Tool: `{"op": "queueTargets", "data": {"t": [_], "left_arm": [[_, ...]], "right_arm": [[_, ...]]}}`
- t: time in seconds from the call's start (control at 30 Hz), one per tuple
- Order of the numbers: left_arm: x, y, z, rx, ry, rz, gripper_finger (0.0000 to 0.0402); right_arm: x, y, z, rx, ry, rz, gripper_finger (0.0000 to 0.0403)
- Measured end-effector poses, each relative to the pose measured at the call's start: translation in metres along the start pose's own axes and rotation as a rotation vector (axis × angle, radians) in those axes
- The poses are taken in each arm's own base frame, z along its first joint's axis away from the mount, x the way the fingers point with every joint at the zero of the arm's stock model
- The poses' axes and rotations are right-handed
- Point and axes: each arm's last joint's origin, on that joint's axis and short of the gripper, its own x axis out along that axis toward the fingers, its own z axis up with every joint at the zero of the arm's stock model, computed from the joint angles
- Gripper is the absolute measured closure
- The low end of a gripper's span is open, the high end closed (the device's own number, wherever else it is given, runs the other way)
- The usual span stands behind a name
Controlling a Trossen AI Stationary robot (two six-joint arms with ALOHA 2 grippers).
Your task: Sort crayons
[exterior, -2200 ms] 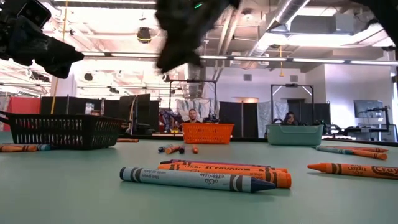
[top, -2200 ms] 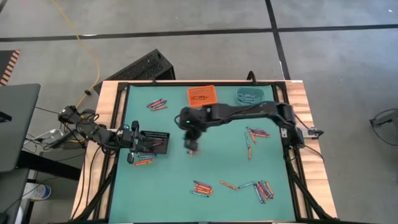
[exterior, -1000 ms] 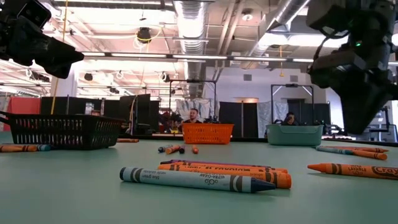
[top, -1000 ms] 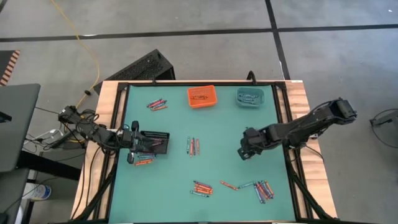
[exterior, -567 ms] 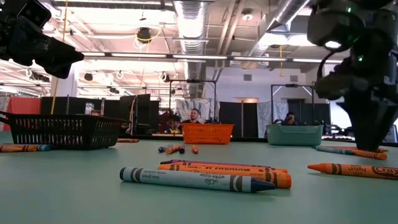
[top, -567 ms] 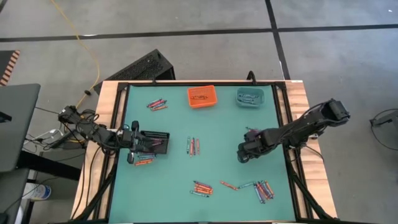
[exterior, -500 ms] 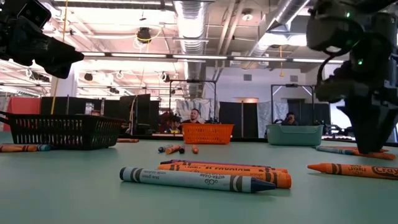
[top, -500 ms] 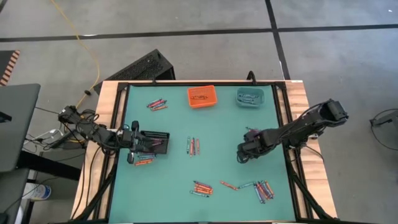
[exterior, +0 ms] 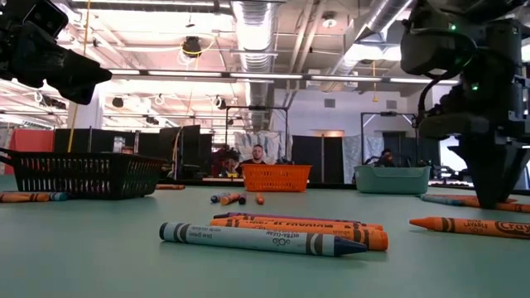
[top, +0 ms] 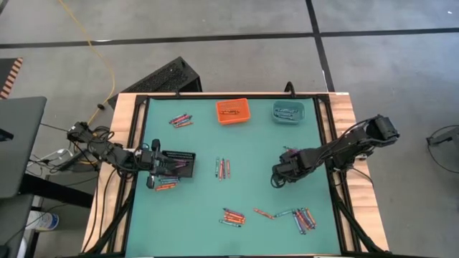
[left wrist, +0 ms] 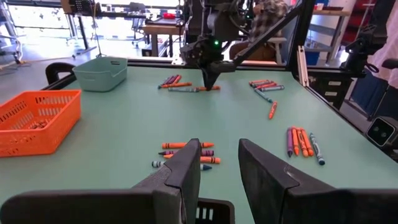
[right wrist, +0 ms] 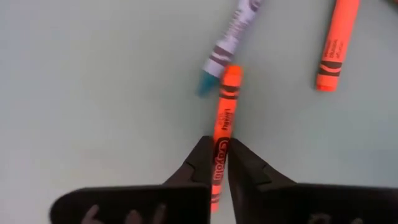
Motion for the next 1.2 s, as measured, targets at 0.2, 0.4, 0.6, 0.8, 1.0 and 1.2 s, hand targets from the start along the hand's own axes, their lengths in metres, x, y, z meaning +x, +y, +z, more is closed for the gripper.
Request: {"op": "queueTargets", "data": {"t": [0.2,0.4,0.6,0.8,1.0,1.2], "left_arm": [[0.000,0.000,0.000,0.000,0.000,0.000,0.0304],[0.000,0.000,0.000,0.000,0.000,0.000,0.0304],[0.000,0.000,0.000,0.000,0.000,0.000,0.0304],[0.000,0.000,0.000,0.000,0.000,0.000,0.0304],[0.000,0.000,0.000,0.000,0.000,0.000,0.0304],[0.000,0.000,0.000,0.000,0.001,0.001,0.0304]], "right_arm": [[-0.022,0.007,0.009,-0.073,-0.113,0.076,0.0398],[-0.055,0.023,0.031,-0.184,-0.344,0.176,0.0396],[-0.069,0.047,0.086,-0.287,-0.582,0.384,0.0395],[-0.070,0.053,0.166,-0.344,-0.662,0.462,0.0395],[-0.076,0.057,0.232,-0.461,-0.714,0.312,0.0395],[-0.069,0.066,0.271,-0.457,-0.647,0.234,0.0395]]}}
